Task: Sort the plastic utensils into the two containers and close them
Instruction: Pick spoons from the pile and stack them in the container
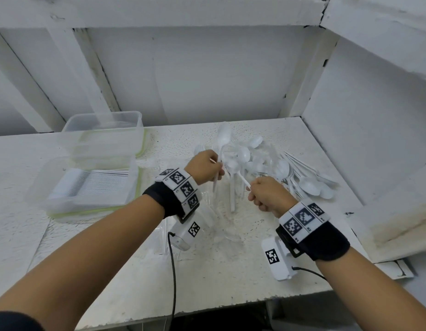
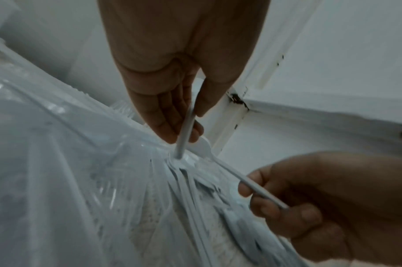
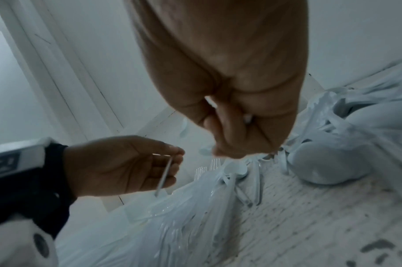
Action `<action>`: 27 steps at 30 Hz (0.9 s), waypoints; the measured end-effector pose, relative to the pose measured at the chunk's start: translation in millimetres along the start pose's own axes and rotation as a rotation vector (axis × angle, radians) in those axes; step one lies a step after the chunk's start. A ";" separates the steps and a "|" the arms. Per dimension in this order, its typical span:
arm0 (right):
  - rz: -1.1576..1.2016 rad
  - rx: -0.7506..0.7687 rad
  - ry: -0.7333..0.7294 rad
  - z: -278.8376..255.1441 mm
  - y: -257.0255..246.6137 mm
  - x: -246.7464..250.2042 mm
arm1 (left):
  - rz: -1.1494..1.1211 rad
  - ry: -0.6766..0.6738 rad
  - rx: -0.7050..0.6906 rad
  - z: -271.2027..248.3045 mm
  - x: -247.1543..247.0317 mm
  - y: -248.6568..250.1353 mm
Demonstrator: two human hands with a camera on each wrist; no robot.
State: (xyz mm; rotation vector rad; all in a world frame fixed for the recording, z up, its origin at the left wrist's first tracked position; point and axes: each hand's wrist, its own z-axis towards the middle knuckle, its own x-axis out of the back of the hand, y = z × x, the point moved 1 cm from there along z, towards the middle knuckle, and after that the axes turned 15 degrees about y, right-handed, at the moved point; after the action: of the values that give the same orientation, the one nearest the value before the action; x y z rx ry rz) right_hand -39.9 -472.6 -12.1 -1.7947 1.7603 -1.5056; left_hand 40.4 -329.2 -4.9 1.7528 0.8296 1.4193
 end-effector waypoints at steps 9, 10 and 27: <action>-0.547 0.311 0.146 20.9 -20.4 -39.9 | -0.096 0.131 0.173 -11.0 29.9 -10.7; -0.598 0.325 0.161 23.1 -21.5 -43.0 | -0.094 0.130 0.182 -12.3 29.7 -12.5; -0.392 0.258 0.149 24.0 3.9 -22.5 | 0.089 -0.020 0.104 -12.9 -6.0 -11.0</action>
State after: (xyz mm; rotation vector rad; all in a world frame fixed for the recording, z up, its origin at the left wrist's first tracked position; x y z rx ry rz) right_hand -19.1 -466.4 -37.1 -2.0119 1.2393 -1.9562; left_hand 26.2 -326.7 -15.5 1.9005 0.8371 1.4365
